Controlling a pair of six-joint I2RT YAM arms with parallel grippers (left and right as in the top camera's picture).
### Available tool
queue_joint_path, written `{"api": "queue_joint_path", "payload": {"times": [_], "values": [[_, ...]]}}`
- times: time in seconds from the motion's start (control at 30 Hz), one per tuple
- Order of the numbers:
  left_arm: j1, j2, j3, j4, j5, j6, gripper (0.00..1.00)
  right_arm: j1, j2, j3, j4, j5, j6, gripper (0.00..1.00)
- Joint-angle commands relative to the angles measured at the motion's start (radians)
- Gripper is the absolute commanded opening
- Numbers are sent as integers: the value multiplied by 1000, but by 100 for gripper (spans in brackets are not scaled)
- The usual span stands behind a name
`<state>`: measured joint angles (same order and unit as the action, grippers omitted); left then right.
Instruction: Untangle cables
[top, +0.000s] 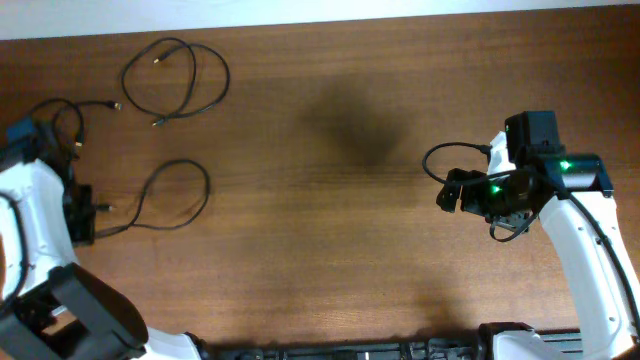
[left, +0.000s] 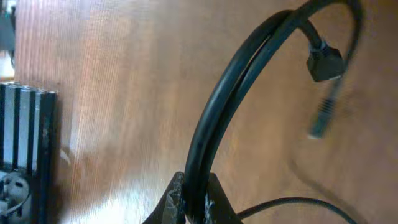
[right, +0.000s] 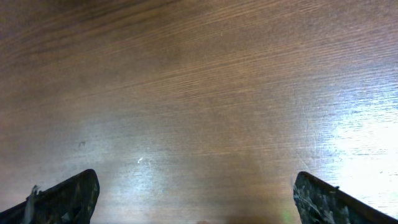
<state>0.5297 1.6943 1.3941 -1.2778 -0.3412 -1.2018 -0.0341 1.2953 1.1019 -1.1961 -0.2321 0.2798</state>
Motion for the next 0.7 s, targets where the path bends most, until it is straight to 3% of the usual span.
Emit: {"api": "queue_joint_path", "payload": {"times": [0.0,0.03,0.07,0.13,0.2,0.23,0.27,0.33,0.43,0.53,0.6,0.63,0.67], "values": [[89,-12,-51,28,-15,-13,60,-6,3,-4,-1,8,-10,98],[106,-12,-50,29,-15,-13,98,-6,3,-4,-1,8,-10,99],[133,-13,-43,26,-1,-12,99,-6,3,-4,-1,8,-10,99],[154,-18,-21,53,132,100,99,-6,3,-4,-4,1,-10,99],[153,-18,4,143,249,307,99,-6,3,-4,-1,1,-10,99],[153,-18,26,218,359,480,99,-6,3,-4,-2,1,-10,99],[153,-19,41,247,421,558,99,-6,3,-4,-2,1,-10,99],[153,-19,64,268,487,598,99,-6,3,-4,-1,1,-10,99],[153,-19,66,242,475,585,99,-6,3,-4,-1,1,-10,99],[153,-19,66,256,609,631,99,-6,3,-4,3,1,-10,98],[153,-19,66,357,848,872,99,-6,3,-4,4,1,-10,99],[153,-19,66,433,1038,1027,99,-6,3,-4,3,1,-10,99],[153,-19,66,473,1137,1070,99,-6,3,-4,4,1,-10,99]]}}
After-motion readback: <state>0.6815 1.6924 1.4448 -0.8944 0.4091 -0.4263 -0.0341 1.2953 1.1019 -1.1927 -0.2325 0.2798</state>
